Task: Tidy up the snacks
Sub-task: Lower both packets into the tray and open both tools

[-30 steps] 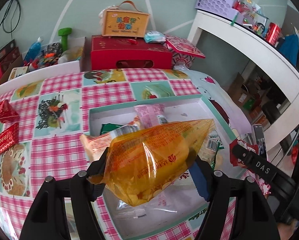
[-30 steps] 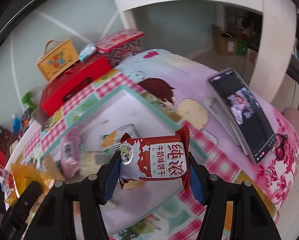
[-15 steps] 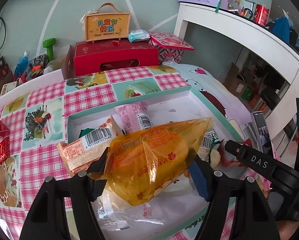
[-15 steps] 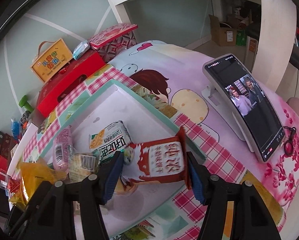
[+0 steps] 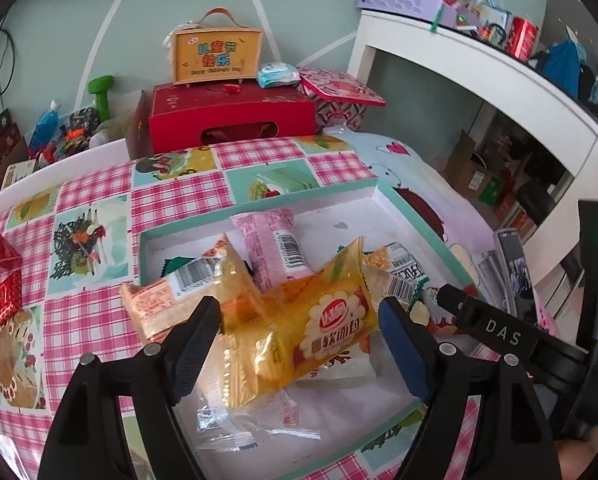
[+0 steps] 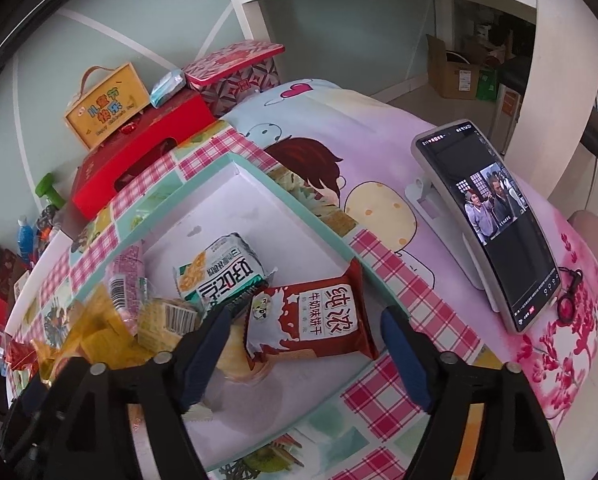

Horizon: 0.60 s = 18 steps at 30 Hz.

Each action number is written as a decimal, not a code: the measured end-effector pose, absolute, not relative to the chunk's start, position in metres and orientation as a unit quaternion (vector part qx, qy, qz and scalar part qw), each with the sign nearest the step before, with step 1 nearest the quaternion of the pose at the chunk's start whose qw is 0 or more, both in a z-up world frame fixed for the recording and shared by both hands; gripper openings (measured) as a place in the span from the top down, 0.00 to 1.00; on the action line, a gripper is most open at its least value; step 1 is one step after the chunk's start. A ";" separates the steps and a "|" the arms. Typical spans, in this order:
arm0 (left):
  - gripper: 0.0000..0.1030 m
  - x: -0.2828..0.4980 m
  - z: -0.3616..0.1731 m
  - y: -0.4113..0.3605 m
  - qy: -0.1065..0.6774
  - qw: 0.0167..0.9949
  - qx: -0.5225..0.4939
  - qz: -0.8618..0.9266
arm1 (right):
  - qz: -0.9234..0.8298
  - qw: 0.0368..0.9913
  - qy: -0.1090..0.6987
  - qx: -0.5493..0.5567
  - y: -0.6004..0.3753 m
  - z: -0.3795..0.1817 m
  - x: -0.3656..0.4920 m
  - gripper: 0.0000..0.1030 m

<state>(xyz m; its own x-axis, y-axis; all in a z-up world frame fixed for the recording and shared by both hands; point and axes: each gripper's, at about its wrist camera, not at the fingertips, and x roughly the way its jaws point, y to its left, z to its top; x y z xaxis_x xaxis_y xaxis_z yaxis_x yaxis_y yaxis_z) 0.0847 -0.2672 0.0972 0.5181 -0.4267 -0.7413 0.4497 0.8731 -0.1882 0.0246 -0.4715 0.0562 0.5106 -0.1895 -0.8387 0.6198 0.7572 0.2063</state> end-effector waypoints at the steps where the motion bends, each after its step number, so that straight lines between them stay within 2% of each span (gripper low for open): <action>1: 0.21 0.085 0.099 -0.264 0.423 0.871 0.007 -0.251 | -0.241 0.833 0.432 0.249 -0.471 0.057 0.025 0.17; 6: 0.20 0.086 0.110 -0.251 0.422 0.871 -0.021 -0.251 | -0.243 0.832 0.438 0.239 -0.468 0.058 0.026 0.06; 9: 0.20 0.088 0.112 -0.241 0.425 0.874 -0.034 -0.235 | -0.245 0.830 0.440 0.239 -0.468 0.058 0.027 0.05; 12: 0.20 0.093 0.112 -0.229 0.431 0.875 -0.050 -0.213 | -0.249 0.830 0.439 0.237 -0.469 0.060 0.026 0.00; 17: 0.20 0.100 0.107 -0.211 0.445 0.876 -0.064 -0.173 | -0.250 0.831 0.439 0.233 -0.466 0.062 0.026 0.00; 18: 0.16 0.101 0.105 -0.209 0.449 0.876 -0.064 -0.166 | -0.250 0.831 0.440 0.231 -0.465 0.062 0.027 0.00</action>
